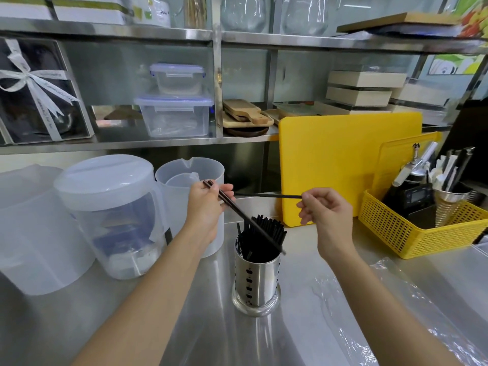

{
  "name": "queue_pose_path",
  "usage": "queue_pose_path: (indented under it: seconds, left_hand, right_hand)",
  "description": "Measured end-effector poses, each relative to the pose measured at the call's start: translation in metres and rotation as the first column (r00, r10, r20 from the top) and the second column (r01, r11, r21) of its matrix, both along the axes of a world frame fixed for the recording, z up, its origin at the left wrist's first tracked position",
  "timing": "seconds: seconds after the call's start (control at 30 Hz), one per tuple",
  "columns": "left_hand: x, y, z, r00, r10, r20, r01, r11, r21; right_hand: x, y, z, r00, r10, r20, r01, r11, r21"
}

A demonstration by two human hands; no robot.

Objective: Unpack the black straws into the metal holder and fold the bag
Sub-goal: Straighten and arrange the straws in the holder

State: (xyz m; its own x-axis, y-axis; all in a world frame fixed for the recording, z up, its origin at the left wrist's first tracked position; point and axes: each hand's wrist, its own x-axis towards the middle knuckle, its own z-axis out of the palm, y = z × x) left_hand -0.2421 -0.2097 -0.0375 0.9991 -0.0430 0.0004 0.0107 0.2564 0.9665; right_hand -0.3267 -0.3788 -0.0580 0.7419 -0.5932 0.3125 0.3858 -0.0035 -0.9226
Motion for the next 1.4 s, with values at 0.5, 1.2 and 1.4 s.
queue_pose_path:
  seconds: [0.5, 1.2, 1.4]
  left_hand:
    - [-0.022, -0.004, 0.008, 0.92, -0.383, 0.082, 0.35, 0.897, 0.27]
    - [-0.036, -0.01, -0.004, 0.841, -0.515, 0.163, 0.327, 0.725, 0.606]
    - [-0.039, 0.0, -0.008, 0.893, 0.014, 0.451, -0.149, 0.953, 0.266]
  right_hand:
    - [-0.002, 0.008, 0.03, 0.996, 0.083, -0.018, -0.085, 0.984, -0.155]
    - [0.002, 0.02, 0.02, 0.941, 0.233, -0.243, -0.313, 0.872, -0.375]
    - [0.003, 0.013, 0.008, 0.991, -0.027, -0.132, 0.0, 0.98, -0.198]
